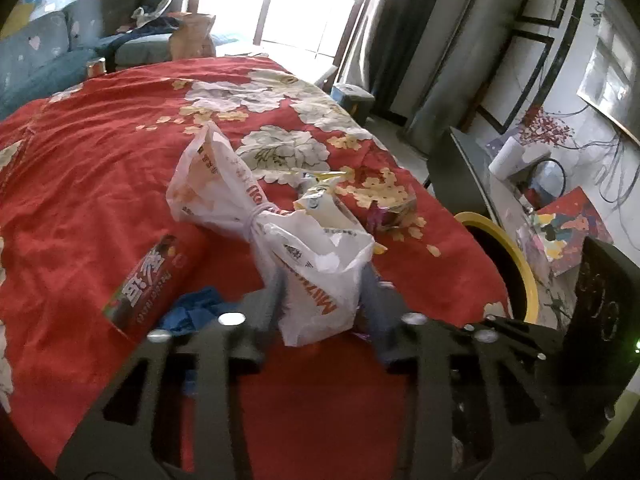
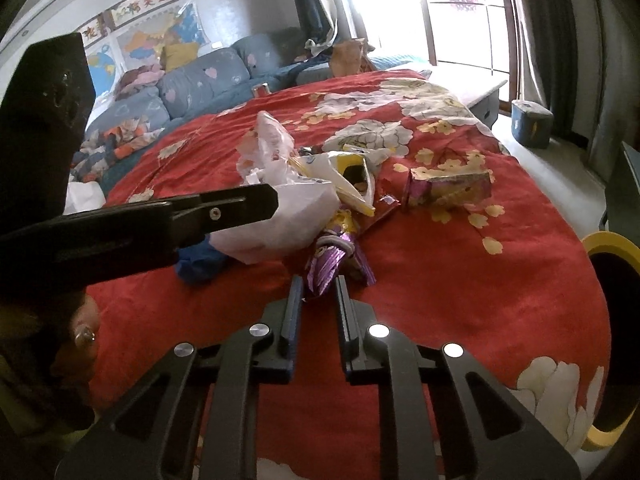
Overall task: Collect trash
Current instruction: 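Close the left tool on the white plastic bag while the right tool grasps the purple wrapper, then carry the white bag and purple wrapper with both tools over the yellow-rimmed bin, then open the left tool to drop the white bag while the right tool drops the purple wrapper into the bin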
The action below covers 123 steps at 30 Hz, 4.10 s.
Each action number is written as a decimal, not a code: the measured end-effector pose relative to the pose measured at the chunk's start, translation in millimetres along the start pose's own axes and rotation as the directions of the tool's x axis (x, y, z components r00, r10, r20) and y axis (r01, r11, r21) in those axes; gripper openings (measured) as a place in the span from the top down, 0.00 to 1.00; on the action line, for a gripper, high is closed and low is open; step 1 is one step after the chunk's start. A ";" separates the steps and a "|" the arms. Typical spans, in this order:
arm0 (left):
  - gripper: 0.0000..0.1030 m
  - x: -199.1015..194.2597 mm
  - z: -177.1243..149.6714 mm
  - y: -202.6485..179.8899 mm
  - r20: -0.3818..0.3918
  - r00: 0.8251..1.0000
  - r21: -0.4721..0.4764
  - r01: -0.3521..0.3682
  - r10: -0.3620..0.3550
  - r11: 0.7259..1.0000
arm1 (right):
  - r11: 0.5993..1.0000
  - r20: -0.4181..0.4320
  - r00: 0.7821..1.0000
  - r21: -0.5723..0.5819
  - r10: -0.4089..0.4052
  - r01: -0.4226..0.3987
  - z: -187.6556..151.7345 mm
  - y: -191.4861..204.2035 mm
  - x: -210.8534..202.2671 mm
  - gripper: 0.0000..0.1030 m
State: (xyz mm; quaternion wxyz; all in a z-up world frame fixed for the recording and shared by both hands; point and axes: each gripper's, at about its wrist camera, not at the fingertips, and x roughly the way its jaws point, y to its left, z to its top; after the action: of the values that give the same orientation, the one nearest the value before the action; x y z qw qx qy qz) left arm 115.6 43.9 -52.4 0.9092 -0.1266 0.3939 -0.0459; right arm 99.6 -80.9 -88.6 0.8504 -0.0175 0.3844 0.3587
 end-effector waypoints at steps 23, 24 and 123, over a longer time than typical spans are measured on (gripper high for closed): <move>0.94 -64.5 20.7 -10.5 0.170 0.982 0.011 0.086 -0.087 0.996 | 0.998 0.103 0.994 0.034 0.040 -0.044 3.9 -7.1 -55.4 0.88; 0.94 -66.8 21.2 -12.2 0.176 0.980 0.014 0.089 -0.090 0.996 | 0.998 0.110 0.993 0.040 0.036 -0.041 4.2 -9.1 -58.3 0.88; 0.94 113.5 -35.1 -268.1 -0.231 0.916 0.403 0.398 -0.329 0.824 | 0.752 0.148 0.894 0.607 -0.422 0.255 -70.2 -279.6 -142.3 0.88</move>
State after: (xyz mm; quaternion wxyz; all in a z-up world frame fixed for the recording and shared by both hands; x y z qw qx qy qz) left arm 172.2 -242.0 -84.1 0.8558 0.0141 0.4091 -0.3164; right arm 165.3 -394.8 -112.0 0.9116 0.2190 0.3421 0.0634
